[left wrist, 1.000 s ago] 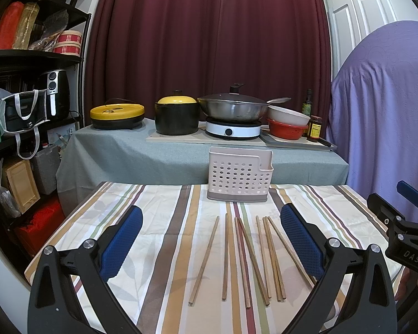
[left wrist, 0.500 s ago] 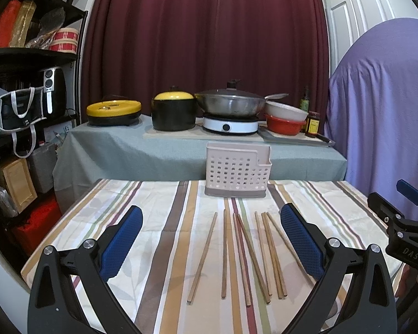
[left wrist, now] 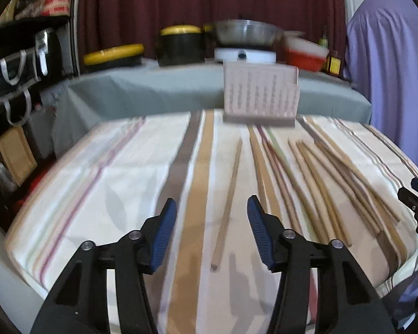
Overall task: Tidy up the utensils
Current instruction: 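Lower the left tool onto a wooden chopstick and close while the right tool grasps another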
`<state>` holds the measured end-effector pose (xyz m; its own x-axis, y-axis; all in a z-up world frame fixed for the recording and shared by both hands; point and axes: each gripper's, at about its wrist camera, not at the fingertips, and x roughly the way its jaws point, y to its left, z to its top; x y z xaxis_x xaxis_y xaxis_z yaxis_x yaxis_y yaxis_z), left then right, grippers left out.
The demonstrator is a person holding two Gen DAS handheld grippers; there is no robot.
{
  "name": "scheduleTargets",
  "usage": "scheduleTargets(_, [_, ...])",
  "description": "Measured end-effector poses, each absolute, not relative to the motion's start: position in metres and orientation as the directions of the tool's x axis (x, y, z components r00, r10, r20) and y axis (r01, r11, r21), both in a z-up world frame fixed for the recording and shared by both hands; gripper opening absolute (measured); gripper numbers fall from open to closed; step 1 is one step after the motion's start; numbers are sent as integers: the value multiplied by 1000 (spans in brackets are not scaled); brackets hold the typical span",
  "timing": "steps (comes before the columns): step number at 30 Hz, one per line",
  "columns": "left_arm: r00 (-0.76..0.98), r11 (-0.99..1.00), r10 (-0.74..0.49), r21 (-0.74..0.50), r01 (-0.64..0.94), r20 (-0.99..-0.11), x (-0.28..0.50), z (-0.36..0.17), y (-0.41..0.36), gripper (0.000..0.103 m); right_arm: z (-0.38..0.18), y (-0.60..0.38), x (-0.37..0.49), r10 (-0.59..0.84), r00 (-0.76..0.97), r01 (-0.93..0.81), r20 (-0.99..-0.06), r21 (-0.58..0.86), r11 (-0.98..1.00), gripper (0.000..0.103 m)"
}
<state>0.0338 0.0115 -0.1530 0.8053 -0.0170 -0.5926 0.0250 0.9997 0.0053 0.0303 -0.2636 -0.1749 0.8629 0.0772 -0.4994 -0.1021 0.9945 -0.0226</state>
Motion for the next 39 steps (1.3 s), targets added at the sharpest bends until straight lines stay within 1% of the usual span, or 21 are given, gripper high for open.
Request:
scheduleTargets(3, [796,1000,-18,6,27,-605,33,-165,13,52,-188,-268,29,114,851,-130,-512,5,991,52])
scheduleTargets(6, [781,1000,-23,2,31,-625,32,-175,13,52,-198,-274,28,119,844,-125,-523,23,992,47])
scheduleTargets(9, [773,1000,-20,-4,23,-634,33,-181,14,52,-205,-280,27,138,836,-131,-531,50,990,36])
scheduleTargets(15, [796,999,-25,20,46,-605,29,-181,7,52,-210,-283,28,146,833,-133,-534,63,989,28])
scheduleTargets(18, [794,998,-36,18,59,-607,29,-184,4,51,-212,-283,28,149,831,-135,-535,66,989,28])
scheduleTargets(22, [789,999,-46,-6,53,-613,30,-187,10,42,-212,-283,29,150,835,-137,-530,63,989,28])
scheduleTargets(24, [791,998,-58,-18,60,-609,30,-188,12,33,-213,-283,29,152,834,-137,-531,69,988,28])
scheduleTargets(26, [789,998,-63,-24,60,-611,29,-190,12,28,-215,-283,29,153,831,-134,-534,74,988,28])
scheduleTargets(27, [788,998,-63,-25,60,-613,29,-190,12,26,-215,-283,29,152,831,-132,-535,75,988,28])
scheduleTargets(32, [790,998,-69,-40,56,-610,28,-190,14,24,-216,-283,28,150,834,-132,-531,73,989,28])
scheduleTargets(34, [790,998,-69,-43,54,-609,28,-191,15,20,-216,-282,27,150,835,-132,-529,72,989,28])
scheduleTargets(36, [786,997,-74,-43,59,-614,28,-192,14,13,-218,-282,28,153,834,-134,-530,75,988,24])
scheduleTargets(39, [787,997,-81,-48,65,-611,28,-192,15,10,-219,-281,27,160,830,-136,-534,84,987,21])
